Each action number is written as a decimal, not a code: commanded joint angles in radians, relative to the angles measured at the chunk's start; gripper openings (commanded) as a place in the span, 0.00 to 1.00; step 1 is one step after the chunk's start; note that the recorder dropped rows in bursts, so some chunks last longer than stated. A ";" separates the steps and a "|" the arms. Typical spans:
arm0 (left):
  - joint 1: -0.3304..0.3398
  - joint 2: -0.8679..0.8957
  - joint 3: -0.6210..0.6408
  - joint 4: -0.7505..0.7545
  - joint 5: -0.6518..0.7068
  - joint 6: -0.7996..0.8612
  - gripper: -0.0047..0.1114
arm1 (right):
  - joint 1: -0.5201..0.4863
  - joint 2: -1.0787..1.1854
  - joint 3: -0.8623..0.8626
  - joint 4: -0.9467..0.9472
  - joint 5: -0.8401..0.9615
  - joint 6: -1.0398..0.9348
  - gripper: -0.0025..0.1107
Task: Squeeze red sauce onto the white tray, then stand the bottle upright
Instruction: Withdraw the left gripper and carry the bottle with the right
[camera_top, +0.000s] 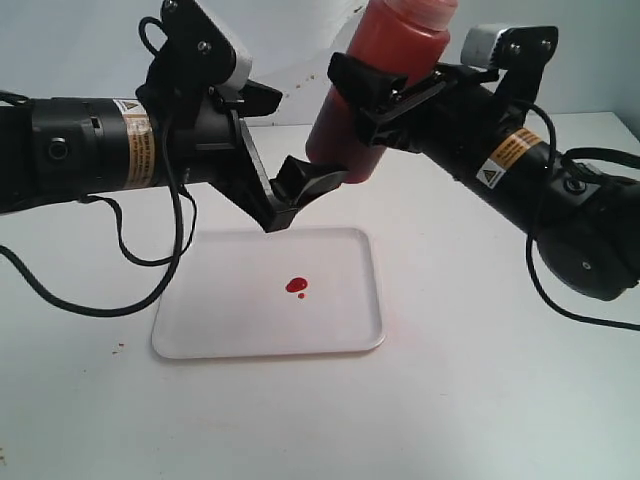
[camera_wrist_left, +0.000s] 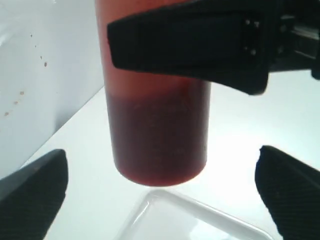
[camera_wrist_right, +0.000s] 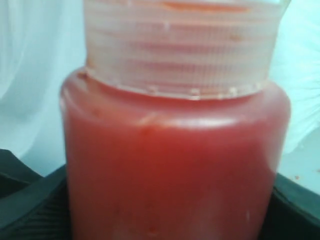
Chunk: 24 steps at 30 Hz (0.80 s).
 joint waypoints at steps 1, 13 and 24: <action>-0.005 -0.008 -0.002 -0.017 0.093 -0.014 0.86 | -0.005 0.006 -0.007 0.112 -0.036 -0.118 0.02; 0.090 -0.008 -0.002 -0.002 0.489 0.032 0.86 | -0.005 0.291 -0.397 -0.226 0.216 -0.003 0.02; 0.374 0.091 0.001 -0.022 0.156 -0.034 0.86 | -0.005 0.487 -0.580 -0.233 0.216 0.029 0.02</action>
